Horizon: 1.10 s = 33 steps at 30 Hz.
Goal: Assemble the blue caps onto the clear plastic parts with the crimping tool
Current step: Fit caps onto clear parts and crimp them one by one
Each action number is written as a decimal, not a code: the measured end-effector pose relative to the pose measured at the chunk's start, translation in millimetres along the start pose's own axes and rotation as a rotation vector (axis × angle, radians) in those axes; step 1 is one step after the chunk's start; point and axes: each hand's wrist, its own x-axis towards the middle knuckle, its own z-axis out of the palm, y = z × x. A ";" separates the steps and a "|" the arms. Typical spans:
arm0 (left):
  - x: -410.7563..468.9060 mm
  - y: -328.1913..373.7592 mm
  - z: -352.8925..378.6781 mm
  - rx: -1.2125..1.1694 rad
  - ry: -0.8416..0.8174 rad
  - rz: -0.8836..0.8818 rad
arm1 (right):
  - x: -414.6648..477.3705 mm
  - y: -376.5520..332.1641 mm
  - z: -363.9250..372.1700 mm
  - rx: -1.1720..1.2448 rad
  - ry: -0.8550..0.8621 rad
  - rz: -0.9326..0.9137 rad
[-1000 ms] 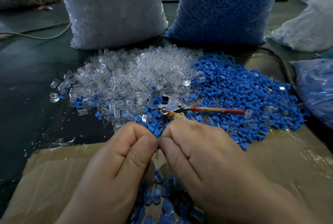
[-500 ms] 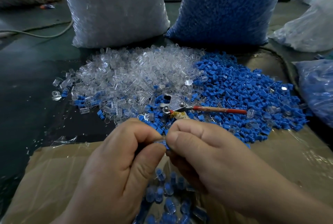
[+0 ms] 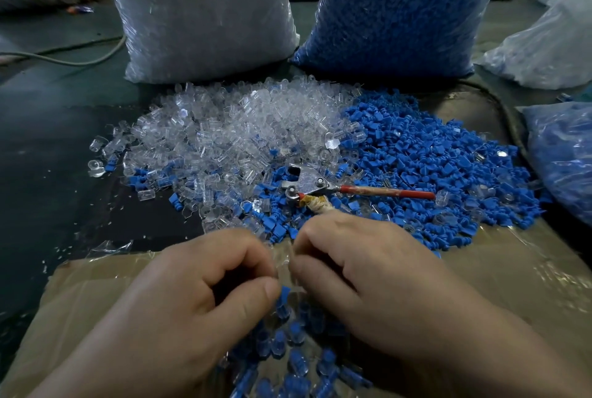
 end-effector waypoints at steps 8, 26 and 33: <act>1.0 -11.4 -6.7 0.313 0.132 -0.063 | 0.2 -4.4 2.9 -0.137 -0.182 -0.107; 10.6 -12.7 16.4 0.592 0.222 -0.155 | 17.1 6.3 23.0 -0.309 0.051 0.128; 11.0 -12.2 17.9 0.533 0.255 -0.168 | 20.1 11.3 24.3 -0.312 0.034 0.135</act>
